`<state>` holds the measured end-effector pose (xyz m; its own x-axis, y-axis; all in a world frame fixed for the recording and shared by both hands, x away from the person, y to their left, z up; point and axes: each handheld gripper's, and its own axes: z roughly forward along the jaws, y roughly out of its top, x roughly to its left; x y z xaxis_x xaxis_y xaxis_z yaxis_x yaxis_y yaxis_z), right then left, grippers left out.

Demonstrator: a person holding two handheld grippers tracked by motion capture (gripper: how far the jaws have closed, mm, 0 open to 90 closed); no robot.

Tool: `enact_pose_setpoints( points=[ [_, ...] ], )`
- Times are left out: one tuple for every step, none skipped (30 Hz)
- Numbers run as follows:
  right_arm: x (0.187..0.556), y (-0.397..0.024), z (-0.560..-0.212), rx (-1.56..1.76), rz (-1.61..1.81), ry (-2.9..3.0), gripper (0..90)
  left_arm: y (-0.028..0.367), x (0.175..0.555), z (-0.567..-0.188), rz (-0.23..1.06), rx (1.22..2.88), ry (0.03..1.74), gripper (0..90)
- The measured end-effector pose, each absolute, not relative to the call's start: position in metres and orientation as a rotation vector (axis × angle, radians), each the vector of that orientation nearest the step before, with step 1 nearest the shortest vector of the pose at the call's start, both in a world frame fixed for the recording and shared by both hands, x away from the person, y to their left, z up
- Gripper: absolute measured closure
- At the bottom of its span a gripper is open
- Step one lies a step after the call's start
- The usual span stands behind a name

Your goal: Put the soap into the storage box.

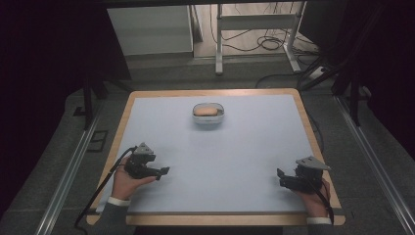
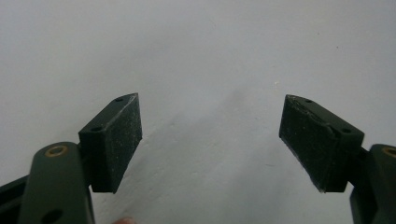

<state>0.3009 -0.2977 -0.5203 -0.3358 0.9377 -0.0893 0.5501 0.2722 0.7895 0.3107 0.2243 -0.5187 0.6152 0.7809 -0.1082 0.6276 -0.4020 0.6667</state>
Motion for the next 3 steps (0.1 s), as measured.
enact_pose_setpoints(
  points=[
    [0.3007,-0.2975,-0.5199,1.329,0.905,1.988,5.2,0.2239,0.3105,-0.5188,0.289,2.153,1.102,21.2],
    [0.3006,-0.297,-0.5195,1.324,0.913,1.984,5.2,0.2234,0.3104,-0.519,0.288,2.152,1.103,21.2],
    [0.3006,-0.2965,-0.5191,1.322,0.919,1.984,5.2,0.2229,0.3105,-0.5195,0.284,2.153,1.102,21.1]
  ],
)
